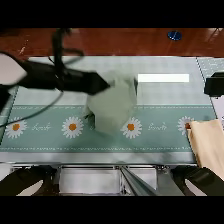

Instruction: Fold the shirts.

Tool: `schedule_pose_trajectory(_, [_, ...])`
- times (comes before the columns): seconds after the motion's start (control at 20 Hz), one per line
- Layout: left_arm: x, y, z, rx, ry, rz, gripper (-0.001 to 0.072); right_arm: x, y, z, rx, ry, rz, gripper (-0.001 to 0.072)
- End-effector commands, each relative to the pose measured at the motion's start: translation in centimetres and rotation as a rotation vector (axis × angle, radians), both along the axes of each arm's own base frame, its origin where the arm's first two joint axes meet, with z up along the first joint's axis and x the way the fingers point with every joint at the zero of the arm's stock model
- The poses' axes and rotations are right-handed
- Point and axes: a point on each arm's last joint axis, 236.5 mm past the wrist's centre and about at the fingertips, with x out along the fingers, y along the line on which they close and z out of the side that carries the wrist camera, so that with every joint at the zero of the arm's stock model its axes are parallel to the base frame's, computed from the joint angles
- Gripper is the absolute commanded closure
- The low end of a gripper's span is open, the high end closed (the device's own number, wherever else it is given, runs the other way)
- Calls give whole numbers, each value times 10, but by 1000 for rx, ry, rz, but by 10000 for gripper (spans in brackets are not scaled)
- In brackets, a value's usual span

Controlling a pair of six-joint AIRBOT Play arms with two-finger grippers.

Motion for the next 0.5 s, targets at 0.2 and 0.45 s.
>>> schedule_pose_trajectory(0.2, [-64,6,-166,220,390,-26,200,-8,25,-116,56,255,-24,304])
schedule_pose_trajectory(0.45, [-1,63,-99,218,235,17,200,20,-7,-95,67,216,-82,304])
